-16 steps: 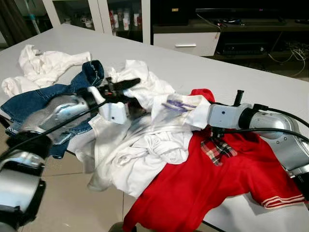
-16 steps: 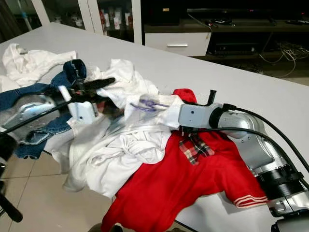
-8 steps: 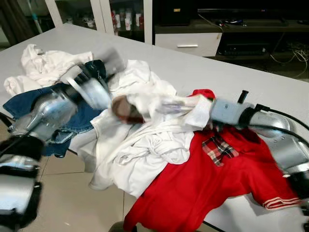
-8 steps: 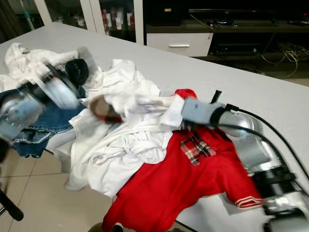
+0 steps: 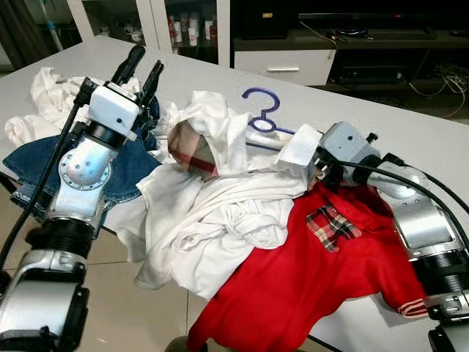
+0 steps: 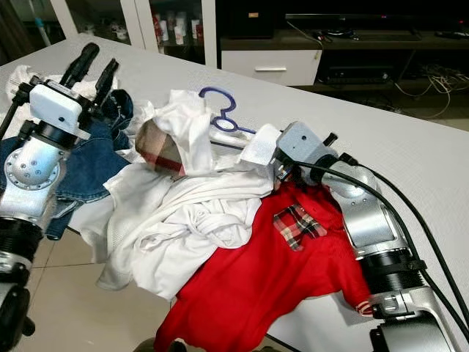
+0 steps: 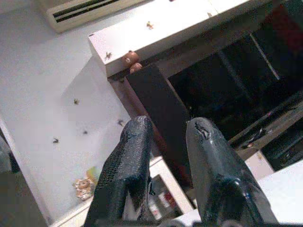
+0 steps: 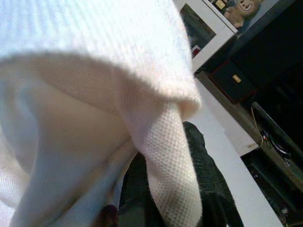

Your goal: Hang hanger

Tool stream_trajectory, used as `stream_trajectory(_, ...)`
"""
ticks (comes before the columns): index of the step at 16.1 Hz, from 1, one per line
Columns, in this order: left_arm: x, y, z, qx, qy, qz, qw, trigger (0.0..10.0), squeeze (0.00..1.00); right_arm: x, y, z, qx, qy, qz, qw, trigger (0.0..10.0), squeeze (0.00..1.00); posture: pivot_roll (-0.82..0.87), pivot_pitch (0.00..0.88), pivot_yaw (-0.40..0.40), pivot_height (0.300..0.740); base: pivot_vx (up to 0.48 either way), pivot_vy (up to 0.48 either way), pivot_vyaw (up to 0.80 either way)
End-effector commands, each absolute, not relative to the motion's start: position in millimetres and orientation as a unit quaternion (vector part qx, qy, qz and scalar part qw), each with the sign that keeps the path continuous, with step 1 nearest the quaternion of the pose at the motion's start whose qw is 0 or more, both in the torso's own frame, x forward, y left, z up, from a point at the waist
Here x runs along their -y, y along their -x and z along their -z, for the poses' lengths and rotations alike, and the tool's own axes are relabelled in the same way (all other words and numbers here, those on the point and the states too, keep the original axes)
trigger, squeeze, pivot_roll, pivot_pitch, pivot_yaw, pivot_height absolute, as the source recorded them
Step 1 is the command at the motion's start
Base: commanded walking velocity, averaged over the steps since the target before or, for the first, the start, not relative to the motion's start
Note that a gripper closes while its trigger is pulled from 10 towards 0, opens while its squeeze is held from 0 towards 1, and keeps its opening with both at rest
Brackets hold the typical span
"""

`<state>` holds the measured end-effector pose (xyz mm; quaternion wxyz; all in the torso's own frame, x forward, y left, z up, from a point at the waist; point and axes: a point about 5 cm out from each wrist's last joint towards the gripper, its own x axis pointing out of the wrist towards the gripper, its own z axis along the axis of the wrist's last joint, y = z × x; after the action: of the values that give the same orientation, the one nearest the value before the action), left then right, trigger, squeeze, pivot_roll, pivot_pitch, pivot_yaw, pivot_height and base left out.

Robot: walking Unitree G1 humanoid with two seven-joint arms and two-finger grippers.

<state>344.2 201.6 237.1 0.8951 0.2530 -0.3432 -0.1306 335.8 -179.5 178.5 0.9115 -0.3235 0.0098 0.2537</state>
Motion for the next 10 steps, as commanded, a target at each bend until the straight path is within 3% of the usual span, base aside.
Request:
stream_trajectory(1, -204, -343, -238, 0.339, -0.235, 0.130, 0.902, 10.0, 0.00, 182, -336, -185, -0.001, 0.308, -0.248, 0.918, 0.0, 0.00, 0.07, 0.000, 0.012, 0.740, 0.000, 0.000, 0.00)
stream_trajectory(7, -173, -315, -211, 0.301, -0.080, 0.192, 0.931, 10.0, 0.00, 181, -336, -187, 0.004, 0.215, -0.232, 0.949, 0.0, 0.00, 0.08, 0.000, 0.014, 0.740, 0.000, 0.000, 0.00)
stream_trajectory(10, -158, -300, -200, 0.284, 0.003, 0.184, 0.941, 10.0, 0.00, 183, -338, -186, 0.000, 0.192, -0.211, 0.958, 0.0, 0.00, 0.08, 0.000, 0.014, 0.740, 0.000, 0.000, 0.00)
